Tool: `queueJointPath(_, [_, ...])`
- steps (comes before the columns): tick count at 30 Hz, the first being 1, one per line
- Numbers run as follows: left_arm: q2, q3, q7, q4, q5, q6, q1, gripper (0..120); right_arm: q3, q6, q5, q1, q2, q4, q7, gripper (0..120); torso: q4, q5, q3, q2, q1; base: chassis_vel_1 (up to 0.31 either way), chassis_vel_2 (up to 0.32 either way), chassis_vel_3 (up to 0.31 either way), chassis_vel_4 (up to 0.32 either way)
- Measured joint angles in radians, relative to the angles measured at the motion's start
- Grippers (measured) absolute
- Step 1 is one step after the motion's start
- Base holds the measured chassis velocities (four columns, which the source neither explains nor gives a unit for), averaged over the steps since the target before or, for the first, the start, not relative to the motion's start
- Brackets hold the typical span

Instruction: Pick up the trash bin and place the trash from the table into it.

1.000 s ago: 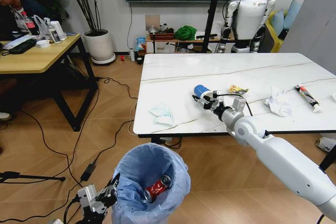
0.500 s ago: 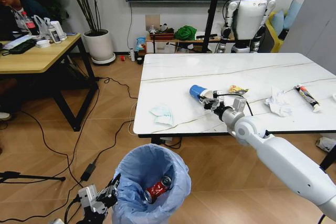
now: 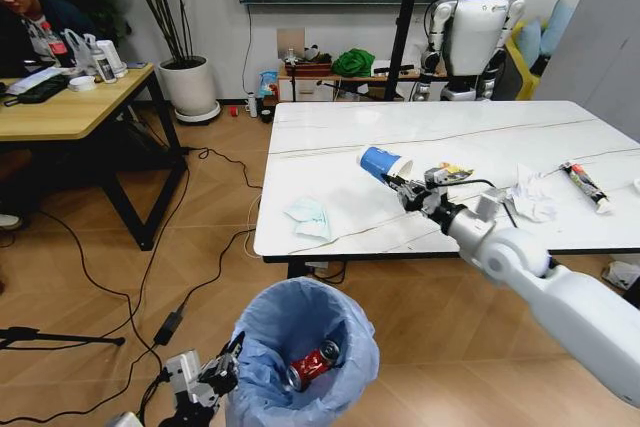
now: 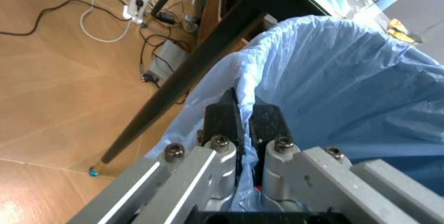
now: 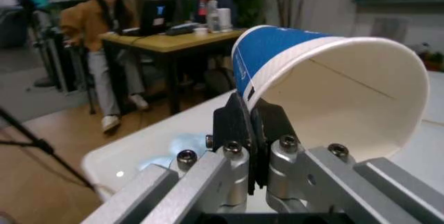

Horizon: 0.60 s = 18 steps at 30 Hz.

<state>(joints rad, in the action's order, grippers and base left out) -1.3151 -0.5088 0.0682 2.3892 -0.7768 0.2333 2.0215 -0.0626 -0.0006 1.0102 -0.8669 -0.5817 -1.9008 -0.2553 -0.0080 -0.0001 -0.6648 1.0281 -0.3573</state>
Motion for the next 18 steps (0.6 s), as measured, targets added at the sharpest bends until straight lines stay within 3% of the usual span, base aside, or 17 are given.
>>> queueJointPath(5, [-0.008,0.021,-0.005,-0.007,0.012,0.0,-0.012,0,-0.012,0.034,-0.066,-0.093,0.123,-0.24,-0.058,0,0.0005,0.0,0.0,0.0,0.0,0.0,0.0,0.0,0.0])
queueJointPath(9, [-0.018,0.023,-0.006,-0.009,0.018,0.0,-0.016,0,0.003,0.03,-0.099,-0.115,0.169,-0.337,-0.093,0,0.0006,0.0001,0.0,0.0,0.0,0.0,0.0,0.0,0.0])
queueJointPath(18, [-0.045,0.009,-0.016,-0.014,0.02,-0.003,-0.026,0,0.03,0.035,-0.23,-0.203,0.255,-0.337,-0.266,0,0.0004,0.0003,0.0,0.0,0.0,0.0,0.0,0.0,0.0])
